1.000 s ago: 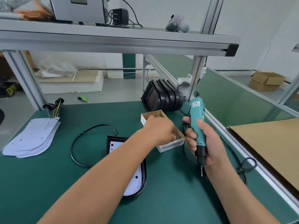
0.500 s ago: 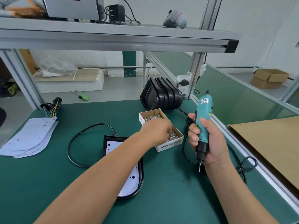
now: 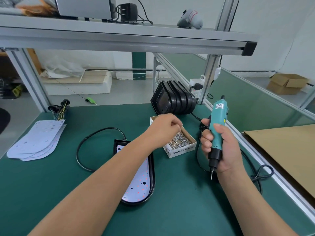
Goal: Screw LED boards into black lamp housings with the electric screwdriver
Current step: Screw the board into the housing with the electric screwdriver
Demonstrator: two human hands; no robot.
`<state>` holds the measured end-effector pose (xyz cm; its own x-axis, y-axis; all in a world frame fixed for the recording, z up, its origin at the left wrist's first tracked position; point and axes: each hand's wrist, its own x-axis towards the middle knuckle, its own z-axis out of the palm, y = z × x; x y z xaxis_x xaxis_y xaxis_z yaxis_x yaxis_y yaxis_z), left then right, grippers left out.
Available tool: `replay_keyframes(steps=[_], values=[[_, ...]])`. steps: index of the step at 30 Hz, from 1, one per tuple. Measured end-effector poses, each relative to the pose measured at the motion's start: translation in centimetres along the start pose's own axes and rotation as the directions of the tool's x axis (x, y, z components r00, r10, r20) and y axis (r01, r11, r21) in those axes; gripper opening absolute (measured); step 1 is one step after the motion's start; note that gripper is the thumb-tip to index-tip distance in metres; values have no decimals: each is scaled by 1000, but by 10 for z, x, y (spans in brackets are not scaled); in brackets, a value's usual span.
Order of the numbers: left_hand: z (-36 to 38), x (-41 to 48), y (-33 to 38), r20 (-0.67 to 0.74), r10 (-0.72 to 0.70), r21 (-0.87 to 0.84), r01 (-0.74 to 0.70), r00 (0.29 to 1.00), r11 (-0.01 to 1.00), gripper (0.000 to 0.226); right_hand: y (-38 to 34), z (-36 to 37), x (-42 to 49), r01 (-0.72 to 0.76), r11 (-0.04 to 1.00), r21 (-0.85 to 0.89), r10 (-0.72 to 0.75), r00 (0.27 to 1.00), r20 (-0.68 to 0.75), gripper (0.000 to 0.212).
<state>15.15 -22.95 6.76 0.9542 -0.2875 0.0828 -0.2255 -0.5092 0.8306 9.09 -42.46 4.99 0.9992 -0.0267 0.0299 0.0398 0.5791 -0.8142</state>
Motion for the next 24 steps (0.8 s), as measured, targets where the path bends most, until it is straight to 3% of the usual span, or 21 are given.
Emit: replay_keyframes(steps=[2, 4, 7, 9, 13, 18, 24], values=[[-15, -15, 3, 25, -136, -458, 132, 990, 879, 15, 1, 2, -1, -3, 999, 38, 3, 1000, 2, 33], [-32, -35, 1, 126, -191, -751, 220, 973, 623, 12, 3, 4, -2, -4, 998, 64, 4, 1000, 3, 35], [-55, -71, -15, 245, -213, -918, 297, 946, 261, 11, 8, 13, -6, -15, 997, 73, 16, 1000, -15, 38], [-65, -97, -26, 280, -239, -936, 320, 930, 148, 9, 14, 25, -8, -8, 996, 89, 11, 999, -40, 39], [-74, -134, -41, 306, -277, -936, 340, 911, 85, 7, 26, 61, -10, 36, 985, 166, -25, 997, -72, 34], [-82, -155, -42, 311, -226, -942, 331, 923, 54, 9, 40, 110, -7, 36, 959, 280, -24, 999, -46, 29], [-92, -160, -49, 226, -201, -933, 271, 953, 238, 14, 49, 152, -1, 62, 906, 419, -60, 998, -17, 19]])
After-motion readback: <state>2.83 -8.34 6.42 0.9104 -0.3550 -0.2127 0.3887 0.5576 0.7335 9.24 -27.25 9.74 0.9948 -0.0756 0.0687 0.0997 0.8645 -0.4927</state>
